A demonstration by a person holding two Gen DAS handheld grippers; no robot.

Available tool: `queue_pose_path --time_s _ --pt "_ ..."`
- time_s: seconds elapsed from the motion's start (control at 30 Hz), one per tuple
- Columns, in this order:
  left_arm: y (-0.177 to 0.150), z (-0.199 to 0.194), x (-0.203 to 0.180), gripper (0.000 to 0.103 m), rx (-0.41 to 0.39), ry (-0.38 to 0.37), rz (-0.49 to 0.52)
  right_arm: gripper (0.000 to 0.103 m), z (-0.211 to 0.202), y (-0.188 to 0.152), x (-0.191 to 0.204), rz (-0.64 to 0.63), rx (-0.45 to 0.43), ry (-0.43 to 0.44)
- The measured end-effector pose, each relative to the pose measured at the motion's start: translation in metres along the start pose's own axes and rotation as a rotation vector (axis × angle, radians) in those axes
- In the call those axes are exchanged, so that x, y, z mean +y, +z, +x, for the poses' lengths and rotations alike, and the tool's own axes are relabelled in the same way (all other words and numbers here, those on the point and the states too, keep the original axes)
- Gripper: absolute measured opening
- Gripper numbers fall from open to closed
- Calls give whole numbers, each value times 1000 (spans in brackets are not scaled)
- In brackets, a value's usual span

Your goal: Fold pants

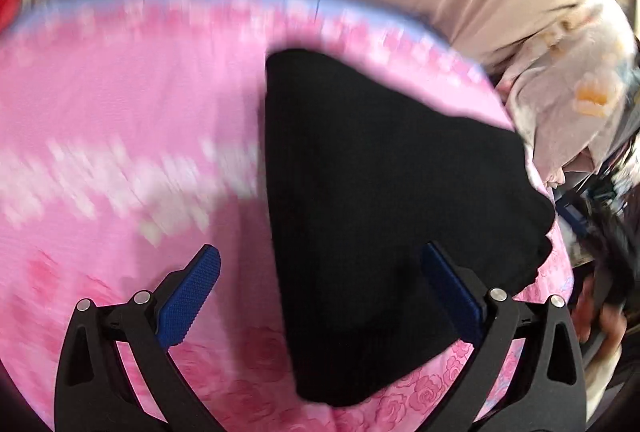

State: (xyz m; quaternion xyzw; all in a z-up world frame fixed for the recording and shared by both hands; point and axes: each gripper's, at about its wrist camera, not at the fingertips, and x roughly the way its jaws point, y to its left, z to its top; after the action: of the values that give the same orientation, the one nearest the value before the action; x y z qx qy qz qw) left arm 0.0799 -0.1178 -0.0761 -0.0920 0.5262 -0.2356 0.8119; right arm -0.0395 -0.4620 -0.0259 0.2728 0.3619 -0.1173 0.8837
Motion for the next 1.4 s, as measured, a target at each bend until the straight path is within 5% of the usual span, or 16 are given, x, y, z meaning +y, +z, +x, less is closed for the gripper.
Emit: queue_pose_path --time_s 0.1,0.13,0.2,0.27,0.37,0.5,0.7,0.8,0.83,1.0,1.1,1.2,1.23,1.27,1.3,1.4 --pt "-8 2 -17 98 -41 -27 41 73 28 -23 -24 153 134 116" --pt "-10 10 -21 98 12 -76 55 74 34 -28 -22 167 143 141" --pt "-15 11 -32 98 -23 -54 94 86 35 -31 -12 123 92 150" --pt "-16 11 -37 95 -44 -37 118 85 38 -28 -2 100 83 137" --pt "-9 1 -26 54 -62 -70 68 45 47 -29 10 100 93 159" --pt "6 -19 -8 34 -64 -138 86 34 31 -23 39 57 58 210" --pt "6 -81 42 36 -125 -51 53 34 61 -53 94 -53 191 296" --pt "-20 -71 82 44 -28 -48 -20 54 76 -74 90 -61 196 271" --pt "-30 -64 90 54 -12 -45 -41 57 74 -75 89 -51 204 276" --pt "-36 -82 90 58 -166 -76 -87 81 67 -62 76 84 255 371" --pt "-29 -67 86 80 -116 -88 -111 89 81 -56 73 149 296 427" --pt "-28 -55 85 86 -103 -154 -144 83 86 -56 81 104 250 373" --pt "-27 -51 82 86 -94 -146 -126 70 87 -59 86 83 241 333" --pt "-26 -50 79 79 -103 -127 -106 47 90 -61 89 65 240 283" --pt "-27 -50 77 55 -110 -99 -98 43 90 -62 91 66 232 282" --pt "-21 -59 81 34 -119 -141 -103 36 74 -55 105 27 198 279"
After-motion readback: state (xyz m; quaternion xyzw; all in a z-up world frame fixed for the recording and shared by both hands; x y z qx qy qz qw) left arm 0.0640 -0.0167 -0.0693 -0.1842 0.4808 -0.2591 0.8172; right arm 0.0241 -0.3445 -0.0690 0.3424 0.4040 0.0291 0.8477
